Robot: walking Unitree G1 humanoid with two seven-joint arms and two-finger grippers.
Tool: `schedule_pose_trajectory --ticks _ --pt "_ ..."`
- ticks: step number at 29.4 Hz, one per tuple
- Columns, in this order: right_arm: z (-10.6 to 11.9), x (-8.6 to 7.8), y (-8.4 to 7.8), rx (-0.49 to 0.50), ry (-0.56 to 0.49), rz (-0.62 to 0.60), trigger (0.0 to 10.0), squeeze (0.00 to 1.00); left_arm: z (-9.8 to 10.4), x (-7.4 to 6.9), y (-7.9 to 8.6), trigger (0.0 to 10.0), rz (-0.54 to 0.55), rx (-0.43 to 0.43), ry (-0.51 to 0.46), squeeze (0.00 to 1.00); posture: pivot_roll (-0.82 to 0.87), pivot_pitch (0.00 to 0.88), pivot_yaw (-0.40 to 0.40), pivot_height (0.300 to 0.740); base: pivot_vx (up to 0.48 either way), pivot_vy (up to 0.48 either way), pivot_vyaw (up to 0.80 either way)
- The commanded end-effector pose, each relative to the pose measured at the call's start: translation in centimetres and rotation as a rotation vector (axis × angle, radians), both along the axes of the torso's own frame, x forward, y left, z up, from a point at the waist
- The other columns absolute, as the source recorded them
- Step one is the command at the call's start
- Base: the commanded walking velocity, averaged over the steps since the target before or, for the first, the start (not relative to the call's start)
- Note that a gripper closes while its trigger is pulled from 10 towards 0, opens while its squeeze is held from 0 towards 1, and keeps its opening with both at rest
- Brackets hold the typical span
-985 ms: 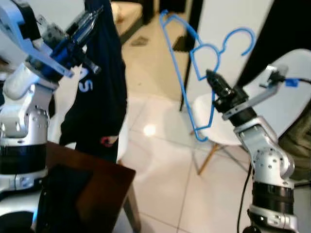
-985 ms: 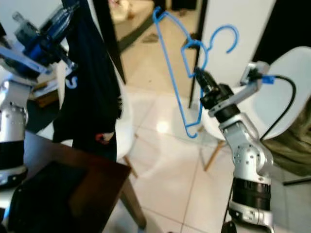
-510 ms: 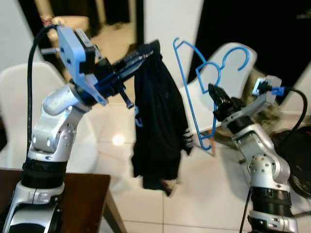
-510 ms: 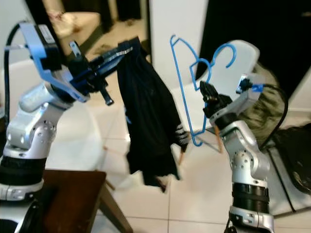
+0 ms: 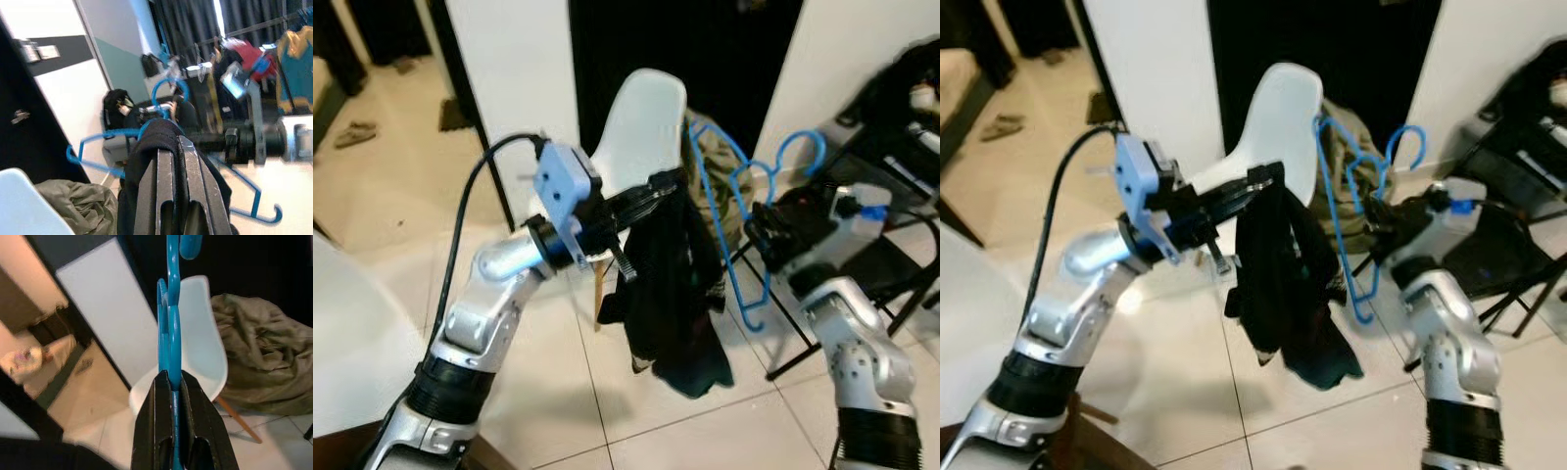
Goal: Hang hanger
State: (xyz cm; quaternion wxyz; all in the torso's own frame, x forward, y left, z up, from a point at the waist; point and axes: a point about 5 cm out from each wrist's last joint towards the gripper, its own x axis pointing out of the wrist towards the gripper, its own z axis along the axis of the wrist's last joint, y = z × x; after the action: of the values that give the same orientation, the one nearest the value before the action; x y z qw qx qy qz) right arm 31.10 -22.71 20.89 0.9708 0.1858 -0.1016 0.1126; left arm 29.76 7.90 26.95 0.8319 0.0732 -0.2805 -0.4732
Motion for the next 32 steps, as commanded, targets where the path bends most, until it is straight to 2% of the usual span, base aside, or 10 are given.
schedule_pose_trajectory --ticks 1,6,8,10,17,23,26,27,32 --pt "0.8 -0.6 -0.8 0.012 -0.059 -0.006 10.0 0.0 0.6 -0.2 -0.2 10.0 0.0 0.007 -0.048 0.0 -0.04 0.123 0.038 0.74 0.0 0.0 -0.79" --pt "0.5 -1.2 -1.0 -0.005 -0.065 0.015 10.0 0.0 0.9 0.2 -0.1 10.0 0.047 0.017 -0.076 0.0 -0.05 0.129 0.042 0.74 0.0 0.0 -0.79" --pt "-0.1 -1.5 -0.2 -0.022 -0.05 0.04 10.0 0.0 1.1 0.4 -0.1 10.0 0.076 0.0 -0.072 0.0 -0.05 0.129 0.042 0.74 0.0 0.0 -0.79" --pt "-0.1 -1.5 -0.2 -0.022 -0.05 0.04 10.0 0.0 1.1 0.4 -0.1 10.0 0.076 0.0 -0.072 0.0 -0.05 0.129 0.042 0.74 0.0 0.0 -0.79" --pt "-1.0 -1.8 2.7 -0.061 -0.044 0.163 10.0 0.0 0.9 1.1 0.5 10.0 0.158 -0.019 -0.032 0.0 -0.05 0.133 0.039 0.74 0.0 0.0 -0.78" --pt "-0.9 -2.7 4.7 -0.113 -0.076 0.339 10.0 0.0 0.1 2.2 2.0 10.0 0.255 0.024 0.025 0.0 -0.04 0.133 0.037 0.74 0.0 0.0 0.0" --pt "-0.9 -2.7 4.7 -0.113 -0.076 0.339 10.0 0.0 0.1 2.2 2.0 10.0 0.255 0.024 0.025 0.0 -0.04 0.133 0.037 0.74 0.0 0.0 0.0" --pt "-0.9 -3.2 5.4 -0.126 -0.086 0.415 10.0 0.0 -0.7 2.9 3.8 10.0 0.324 0.072 0.041 0.0 -0.04 0.133 0.037 0.74 0.0 -0.446 0.0" --pt "-0.9 -3.4 5.6 -0.124 -0.09 0.443 10.0 0.0 -0.8 3.1 4.6 10.0 0.35 0.09 0.042 0.0 -0.04 0.131 0.036 0.74 0.0 -0.446 0.0"
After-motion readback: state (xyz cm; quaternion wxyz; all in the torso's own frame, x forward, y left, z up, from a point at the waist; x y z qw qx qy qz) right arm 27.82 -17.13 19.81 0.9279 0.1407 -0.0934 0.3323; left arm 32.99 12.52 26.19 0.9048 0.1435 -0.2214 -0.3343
